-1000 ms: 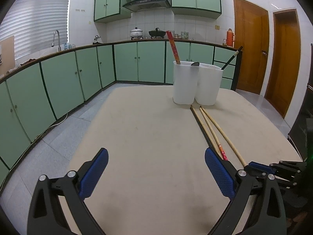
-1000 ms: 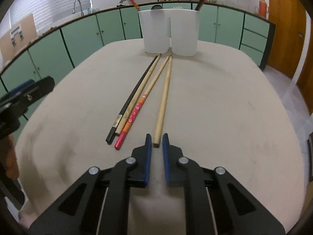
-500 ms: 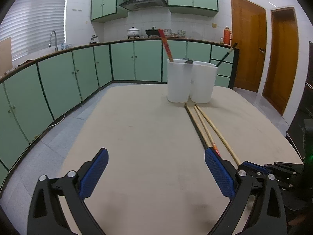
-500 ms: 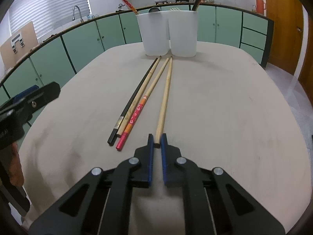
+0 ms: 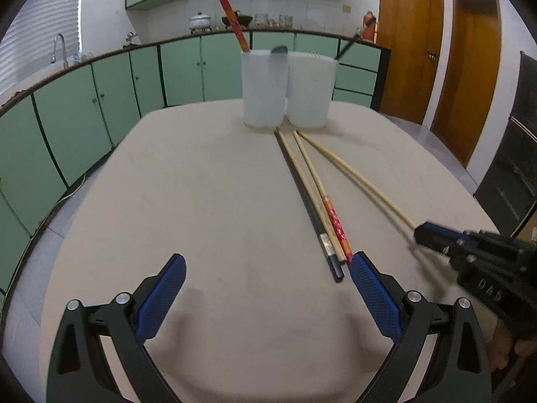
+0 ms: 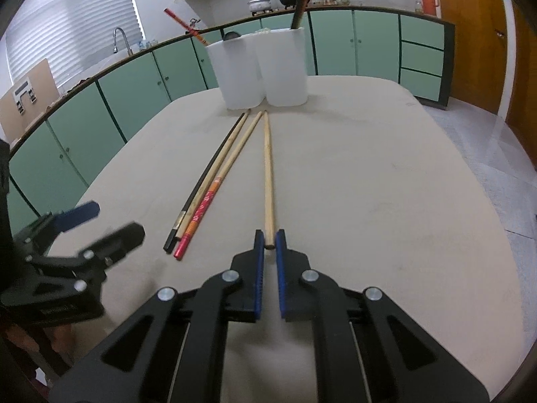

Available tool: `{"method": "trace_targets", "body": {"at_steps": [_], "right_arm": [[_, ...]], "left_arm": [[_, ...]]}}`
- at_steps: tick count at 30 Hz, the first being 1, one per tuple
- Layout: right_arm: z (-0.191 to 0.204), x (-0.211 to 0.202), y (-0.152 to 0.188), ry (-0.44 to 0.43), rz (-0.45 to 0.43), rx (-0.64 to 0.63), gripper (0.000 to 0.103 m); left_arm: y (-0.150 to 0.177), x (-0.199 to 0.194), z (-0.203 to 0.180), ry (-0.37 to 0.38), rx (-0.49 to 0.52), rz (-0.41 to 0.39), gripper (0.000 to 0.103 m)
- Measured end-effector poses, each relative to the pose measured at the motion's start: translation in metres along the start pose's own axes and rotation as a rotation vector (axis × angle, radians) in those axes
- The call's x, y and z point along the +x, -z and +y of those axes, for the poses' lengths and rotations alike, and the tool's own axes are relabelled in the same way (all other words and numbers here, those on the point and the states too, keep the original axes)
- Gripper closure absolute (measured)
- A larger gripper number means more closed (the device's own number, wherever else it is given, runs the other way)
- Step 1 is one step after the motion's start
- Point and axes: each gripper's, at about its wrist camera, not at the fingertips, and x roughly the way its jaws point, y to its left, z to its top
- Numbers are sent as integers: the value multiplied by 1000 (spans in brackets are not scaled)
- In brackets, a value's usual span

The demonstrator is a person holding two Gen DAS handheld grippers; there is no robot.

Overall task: Organize utensils
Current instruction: 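Grasp a plain wooden chopstick with the right tool while the left tool grasps a black chopstick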

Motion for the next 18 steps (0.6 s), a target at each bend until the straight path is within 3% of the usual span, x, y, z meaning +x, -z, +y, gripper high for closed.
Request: {"method": "trace_targets", "body": {"at_steps": [7,13,18], "right_arm": [[-11,-3,1,13,-7,18,97],[-9,-2,3,6,-1,8,97],[-9,3,4,-6,14,6,97]], "left_arm": [[2,12,-8,-12,12,46,10],[2,14,-3,-3,-15,67,33],[5,11,7,-41,-53,73,35]]}}
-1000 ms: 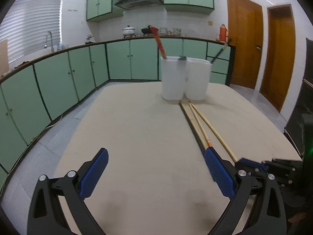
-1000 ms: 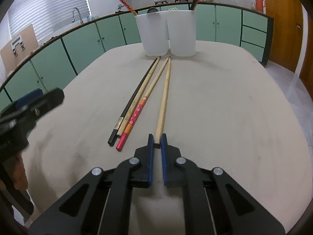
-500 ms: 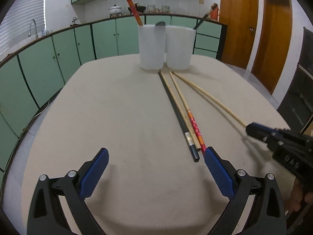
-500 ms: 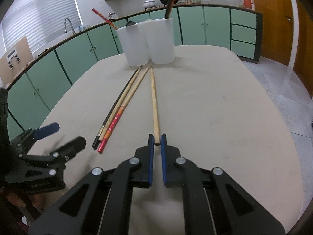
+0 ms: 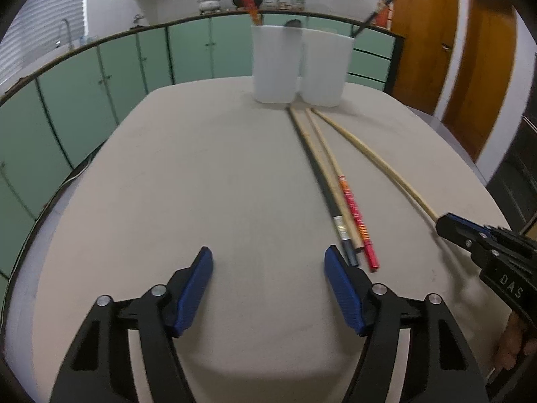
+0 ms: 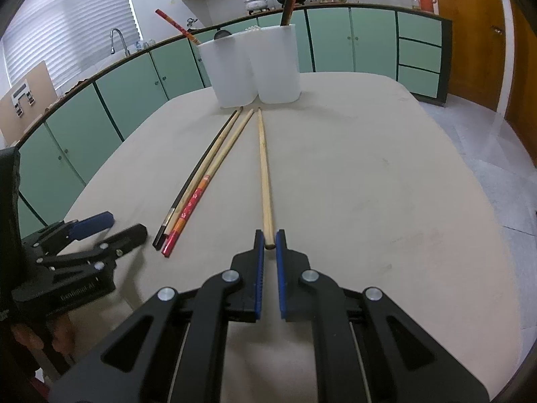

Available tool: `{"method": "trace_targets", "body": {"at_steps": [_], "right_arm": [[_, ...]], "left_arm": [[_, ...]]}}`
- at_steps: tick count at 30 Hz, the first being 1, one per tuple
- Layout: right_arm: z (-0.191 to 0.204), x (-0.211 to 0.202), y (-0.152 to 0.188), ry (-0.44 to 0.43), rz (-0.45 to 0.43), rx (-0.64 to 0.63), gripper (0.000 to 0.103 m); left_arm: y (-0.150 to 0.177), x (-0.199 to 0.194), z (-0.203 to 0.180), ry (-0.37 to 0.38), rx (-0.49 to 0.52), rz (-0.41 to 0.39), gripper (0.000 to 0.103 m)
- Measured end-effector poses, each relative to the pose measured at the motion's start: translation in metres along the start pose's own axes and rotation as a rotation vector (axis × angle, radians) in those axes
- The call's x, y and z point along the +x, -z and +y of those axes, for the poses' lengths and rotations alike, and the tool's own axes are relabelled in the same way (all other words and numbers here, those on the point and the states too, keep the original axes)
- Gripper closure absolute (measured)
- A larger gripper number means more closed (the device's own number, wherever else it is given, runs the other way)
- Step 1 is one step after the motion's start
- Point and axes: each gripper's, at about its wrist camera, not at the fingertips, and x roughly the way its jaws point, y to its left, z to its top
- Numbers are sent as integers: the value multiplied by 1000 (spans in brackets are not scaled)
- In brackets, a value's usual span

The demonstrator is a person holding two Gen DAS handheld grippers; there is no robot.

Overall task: Organize utensils
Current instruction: 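Grasp a plain wooden chopstick with the right tool while the left tool grasps a black chopstick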

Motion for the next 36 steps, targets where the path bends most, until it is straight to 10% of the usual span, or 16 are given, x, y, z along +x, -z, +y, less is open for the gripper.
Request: {"method": "trace_targets", "body": {"at_steps": [31,36], "right_arm": [[0,5,3,2,10,-8,93],[5,6,3,21,10,-34,96]], "left_arm": [[1,4,-13,10,29,-7,44],[2,4,-15,16,22,-22,73]]}}
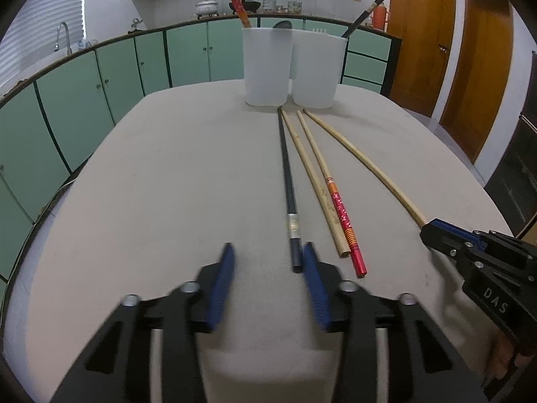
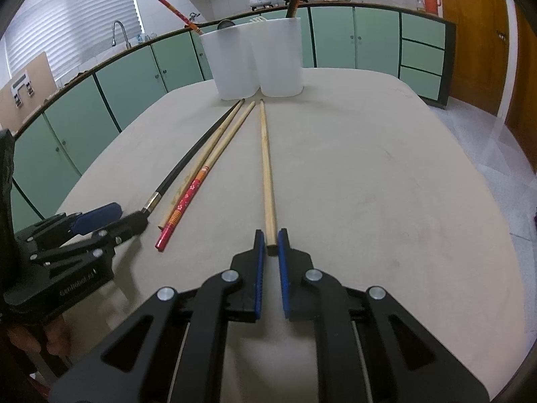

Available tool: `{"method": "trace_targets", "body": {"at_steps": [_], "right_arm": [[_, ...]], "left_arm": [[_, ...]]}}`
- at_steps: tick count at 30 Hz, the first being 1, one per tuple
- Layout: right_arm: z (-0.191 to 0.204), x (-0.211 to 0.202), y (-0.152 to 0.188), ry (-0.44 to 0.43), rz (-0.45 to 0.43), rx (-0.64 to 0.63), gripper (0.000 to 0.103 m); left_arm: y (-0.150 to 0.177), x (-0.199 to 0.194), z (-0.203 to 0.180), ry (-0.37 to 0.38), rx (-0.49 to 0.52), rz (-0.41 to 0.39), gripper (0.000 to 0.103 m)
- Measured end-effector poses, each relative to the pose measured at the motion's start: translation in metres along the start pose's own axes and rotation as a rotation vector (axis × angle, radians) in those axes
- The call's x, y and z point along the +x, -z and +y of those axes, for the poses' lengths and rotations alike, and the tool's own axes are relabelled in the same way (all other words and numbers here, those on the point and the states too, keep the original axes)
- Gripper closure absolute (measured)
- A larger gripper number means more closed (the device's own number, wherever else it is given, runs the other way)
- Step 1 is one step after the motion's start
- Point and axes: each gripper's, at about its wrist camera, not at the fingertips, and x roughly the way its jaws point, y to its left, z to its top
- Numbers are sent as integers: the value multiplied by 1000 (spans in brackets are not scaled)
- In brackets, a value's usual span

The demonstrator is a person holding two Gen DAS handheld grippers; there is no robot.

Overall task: Organize utensils
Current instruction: 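Grasp a plain wooden chopstick with the right tool while the left tool grasps a black chopstick, then lift both chopsticks and drop them into the white utensil holder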

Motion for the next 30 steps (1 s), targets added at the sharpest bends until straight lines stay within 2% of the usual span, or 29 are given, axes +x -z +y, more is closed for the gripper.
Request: {"method": "trace_targets", "body": {"at_steps": [1,4,9,15,20,26,30], "right_arm": [[0,0,0,-2,0,-1,96],[-2,0,-1,-12,1,4,97],[1,-7,-4,-25,-4,-16,97],[-1,-32,-20,-49,-64,-27,97],[-4,-63,-48,-75,-152,-24,97],[-7,-95,-92,-98,-246,-43,97],[-13,-107,-124,-125,-269,-27,97]], "left_arm": [[0,0,0,3,0,-2,76],[-1,0,0,16,-9,-5,96],[-3,-6,0,40,-4,-11,97],[-22,-40,7,40,-7,-104,97],[-56,-78,13,34,-5,-225,97],[-102,-106,18,51,-2,-335,97],[-122,-112,19,63,-4,-360,97]]}}
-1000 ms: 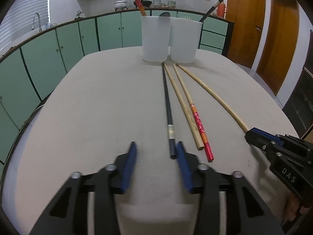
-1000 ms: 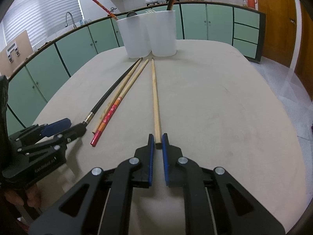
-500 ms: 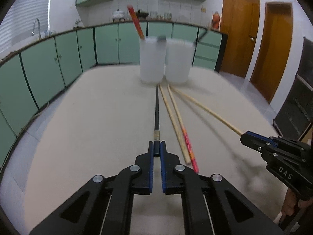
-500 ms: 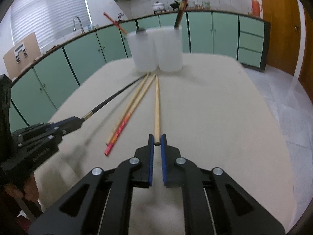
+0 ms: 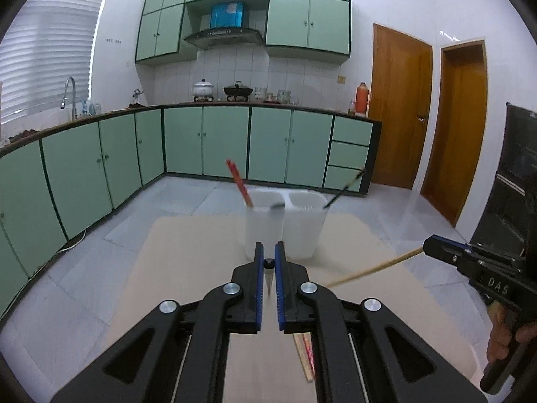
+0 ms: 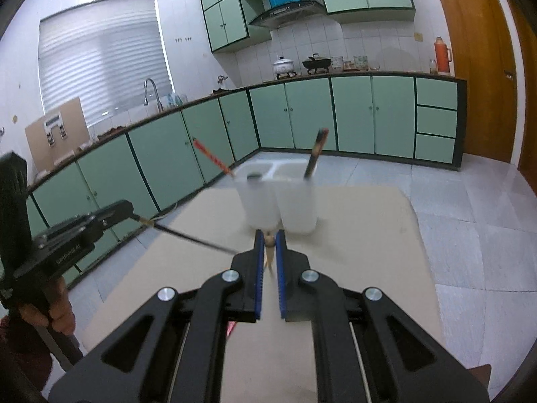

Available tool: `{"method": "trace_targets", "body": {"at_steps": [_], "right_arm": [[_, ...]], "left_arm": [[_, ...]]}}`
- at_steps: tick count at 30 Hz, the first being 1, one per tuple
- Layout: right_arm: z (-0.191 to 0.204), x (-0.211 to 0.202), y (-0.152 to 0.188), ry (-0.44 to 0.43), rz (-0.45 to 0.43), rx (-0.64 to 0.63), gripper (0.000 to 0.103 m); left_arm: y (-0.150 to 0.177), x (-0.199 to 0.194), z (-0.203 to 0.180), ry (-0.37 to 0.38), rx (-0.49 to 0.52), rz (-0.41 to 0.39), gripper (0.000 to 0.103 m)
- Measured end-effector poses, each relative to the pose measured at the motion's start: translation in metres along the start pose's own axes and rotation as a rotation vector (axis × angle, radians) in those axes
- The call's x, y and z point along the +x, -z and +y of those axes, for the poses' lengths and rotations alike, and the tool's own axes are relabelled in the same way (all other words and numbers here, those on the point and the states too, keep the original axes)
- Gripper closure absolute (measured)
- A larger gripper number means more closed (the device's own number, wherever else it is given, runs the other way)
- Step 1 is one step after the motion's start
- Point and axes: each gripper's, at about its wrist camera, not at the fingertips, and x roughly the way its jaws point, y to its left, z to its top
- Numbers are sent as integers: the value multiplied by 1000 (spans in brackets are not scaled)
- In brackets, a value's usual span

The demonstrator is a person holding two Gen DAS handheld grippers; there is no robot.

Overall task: Organize utensils
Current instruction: 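Lift both chopsticks and drop them into the white utensil holder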

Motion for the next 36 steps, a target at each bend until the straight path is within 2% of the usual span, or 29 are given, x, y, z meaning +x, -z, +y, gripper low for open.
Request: {"method": "trace_targets", "body": {"at_steps": [5,14,19,29,36], "right_arm": [[-8,1,-33,-40,5,31,97],[-1,3,-73,-62,11,-30,97],[2,-2,-95,-88,-20,-47,97],[8,-2,-162,-79,-112,-125,97],[-1,16,-208,-51,-156,-137,97]], "left_arm": [[-22,-1,4,24,-1,-17,97],[-43,1,9,69,-16,-14,97],[-60,-1,7,85,5,-47,97],[-131,8,-4,106,59,-178,97],[-187,39,-5,96,63,-237,97]]}}
